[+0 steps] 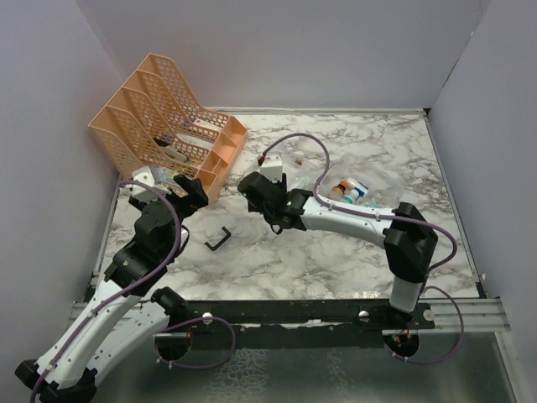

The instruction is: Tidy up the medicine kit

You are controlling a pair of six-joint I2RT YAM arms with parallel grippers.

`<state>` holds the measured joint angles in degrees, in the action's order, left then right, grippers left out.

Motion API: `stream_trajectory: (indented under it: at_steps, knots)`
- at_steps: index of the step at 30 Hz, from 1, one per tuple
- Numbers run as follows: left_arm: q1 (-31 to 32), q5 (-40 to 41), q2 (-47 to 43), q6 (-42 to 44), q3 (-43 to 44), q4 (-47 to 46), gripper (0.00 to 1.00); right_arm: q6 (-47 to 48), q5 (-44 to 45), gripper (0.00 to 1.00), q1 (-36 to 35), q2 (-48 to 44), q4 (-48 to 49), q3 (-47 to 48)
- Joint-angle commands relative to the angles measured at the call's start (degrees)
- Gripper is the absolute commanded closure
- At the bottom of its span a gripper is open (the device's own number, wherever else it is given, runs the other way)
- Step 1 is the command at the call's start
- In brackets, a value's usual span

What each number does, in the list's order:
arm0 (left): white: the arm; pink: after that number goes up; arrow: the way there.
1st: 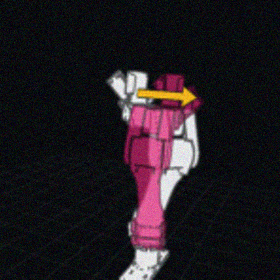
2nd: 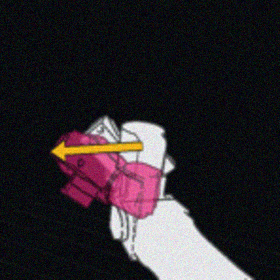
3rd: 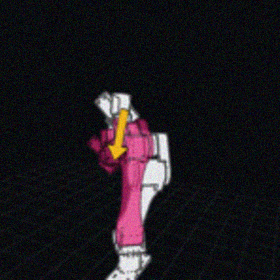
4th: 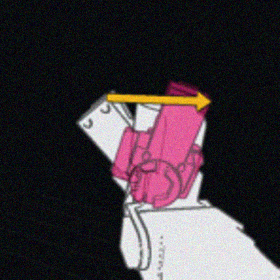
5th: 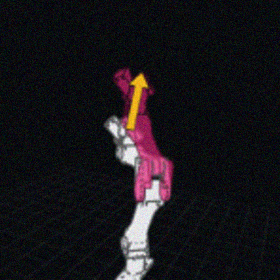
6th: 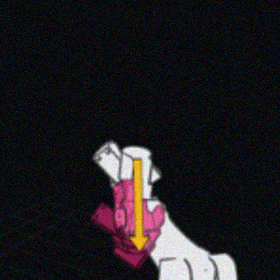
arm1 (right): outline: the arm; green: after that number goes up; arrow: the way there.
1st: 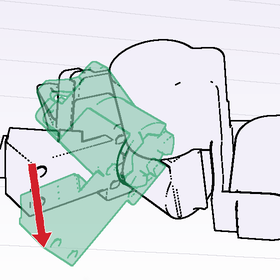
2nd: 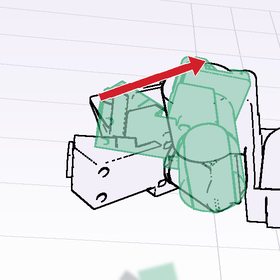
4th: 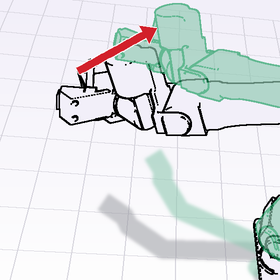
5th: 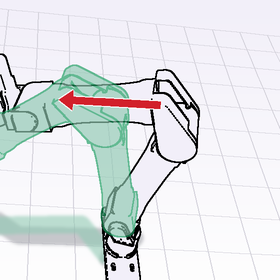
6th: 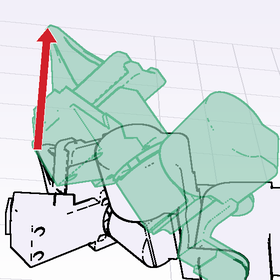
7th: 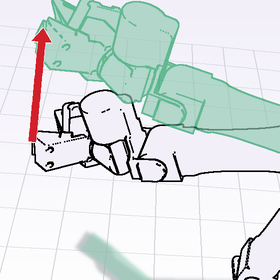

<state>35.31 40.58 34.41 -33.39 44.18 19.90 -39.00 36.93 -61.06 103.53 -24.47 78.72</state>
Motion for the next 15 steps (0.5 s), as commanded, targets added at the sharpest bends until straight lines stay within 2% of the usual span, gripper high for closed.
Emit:
stream_trajectory:
  at_steps: [1,5,9,15]
  knots:
    - [-0.08,3.32,-4.27,-2.06,-2.21,-1.47,0.10,-5.75,7.16,0.44,2.59,4.15,-1.57,6.10]
    - [-0.07,2.47,-4.55,-2.21,-2.53,-1.79,0.10,-8.99,6.29,0.44,5.91,8.31,-2.49,11.40]
    - [-0.09,1.27,-3.45,-2.92,-2.68,-1.89,0.10,-18.66,4.42,0.44,8.49,13.11,-8.61,19.71]
    - [-0.06,-0.29,-1.66,-2.88,-2.53,-2.14,0.10,-31.85,7.48,0.44,9.13,20.30,-18.21,28.82]
